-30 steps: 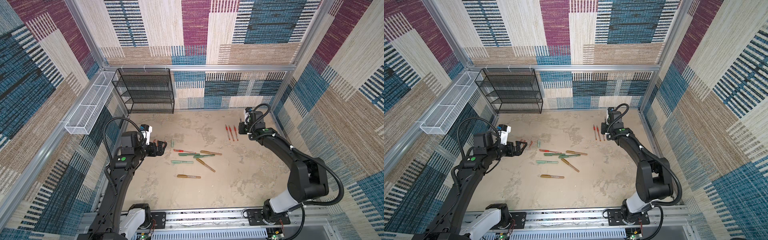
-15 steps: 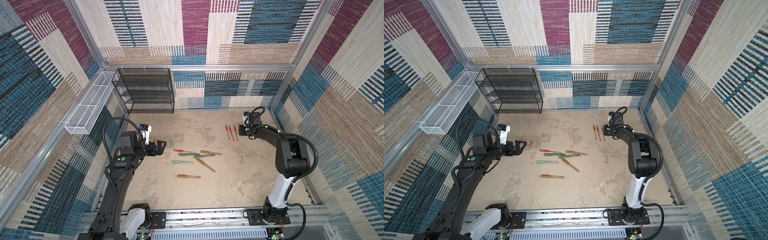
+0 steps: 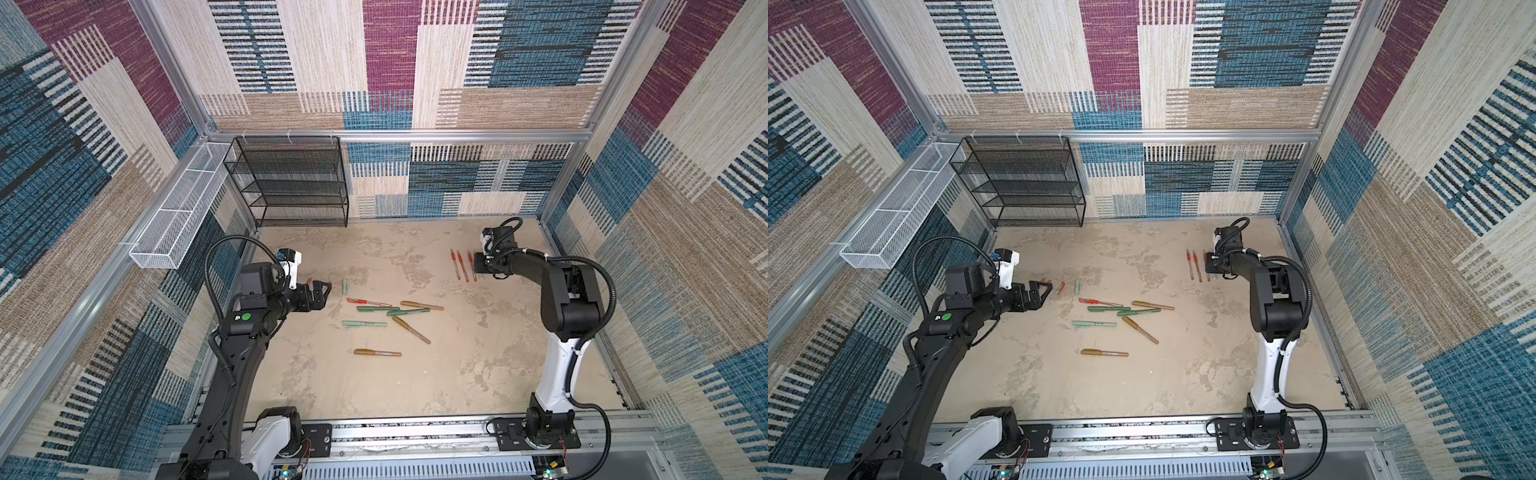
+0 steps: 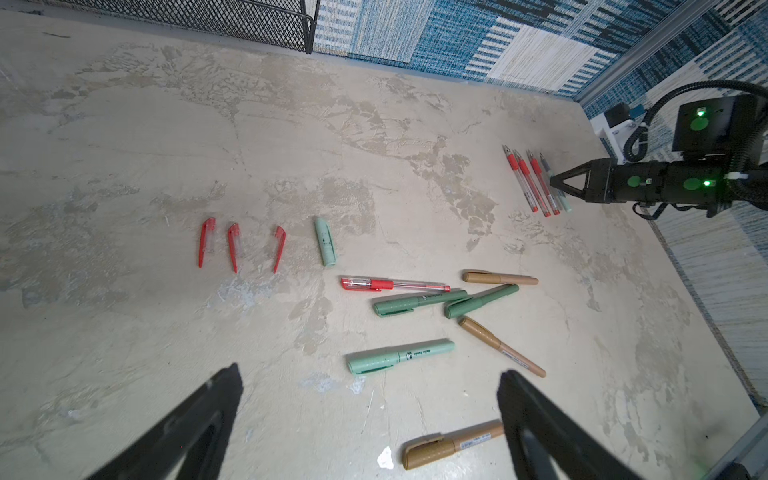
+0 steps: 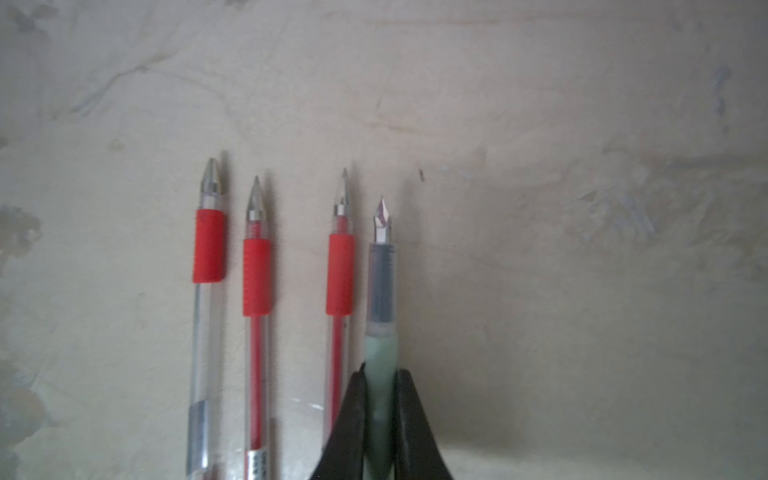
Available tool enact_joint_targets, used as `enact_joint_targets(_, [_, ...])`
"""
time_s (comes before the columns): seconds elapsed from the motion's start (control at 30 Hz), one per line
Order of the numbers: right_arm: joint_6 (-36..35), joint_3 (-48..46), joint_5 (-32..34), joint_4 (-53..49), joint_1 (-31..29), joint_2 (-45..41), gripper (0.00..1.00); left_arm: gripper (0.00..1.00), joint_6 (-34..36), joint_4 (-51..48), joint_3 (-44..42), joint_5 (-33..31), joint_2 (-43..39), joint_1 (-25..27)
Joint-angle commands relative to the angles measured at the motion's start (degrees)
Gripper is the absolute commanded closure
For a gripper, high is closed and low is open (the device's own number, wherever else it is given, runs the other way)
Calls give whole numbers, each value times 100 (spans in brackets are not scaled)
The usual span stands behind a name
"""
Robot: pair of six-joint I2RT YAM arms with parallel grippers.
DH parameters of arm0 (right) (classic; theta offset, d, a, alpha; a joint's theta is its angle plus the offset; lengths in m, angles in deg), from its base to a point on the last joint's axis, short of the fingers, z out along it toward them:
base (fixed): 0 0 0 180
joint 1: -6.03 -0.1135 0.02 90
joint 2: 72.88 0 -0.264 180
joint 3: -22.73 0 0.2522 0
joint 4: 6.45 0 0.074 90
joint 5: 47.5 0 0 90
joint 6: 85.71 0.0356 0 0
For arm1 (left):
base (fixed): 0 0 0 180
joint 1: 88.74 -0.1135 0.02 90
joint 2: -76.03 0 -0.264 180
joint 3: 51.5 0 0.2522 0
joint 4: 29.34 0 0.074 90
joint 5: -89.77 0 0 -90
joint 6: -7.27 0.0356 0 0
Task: Open the pen caps
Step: 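Lower the uncapped pen beside the red pens and open the right gripper, then move the right gripper to the pile and grasp another pale green pen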
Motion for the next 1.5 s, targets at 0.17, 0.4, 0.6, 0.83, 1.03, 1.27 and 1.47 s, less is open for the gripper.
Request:
enact_joint_targets(0.17, [51, 46, 159, 53, 23, 54, 88, 0, 91, 156, -18, 64, 23, -29])
enact_joint_targets(0.4, [92, 6, 105, 85, 18, -29, 77, 0, 79, 150, -12, 58, 4, -51])
enact_joint_targets(0.6, [129, -65, 58, 153, 18, -239, 74, 0, 73, 179, -44, 70, -56, -60])
enact_joint_targets(0.83, [199, -267, -103, 101, 10, -1063, 70, 0, 56, 204, -63, 97, -98, -68])
enact_joint_targets(1.03, [195, -1087, -390, 348, -395, -2291, 61, 0, 56, 219, -30, 81, -76, -69])
enact_joint_targets(1.27, [168, -1900, -812, 556, -1222, -3384, 43, 0, 38, 205, -4, 100, -66, -68])
enact_joint_targets(1.47, [43, -1973, -858, 394, -2060, -3525, 38, 0, 34, 118, 60, 74, -74, -69])
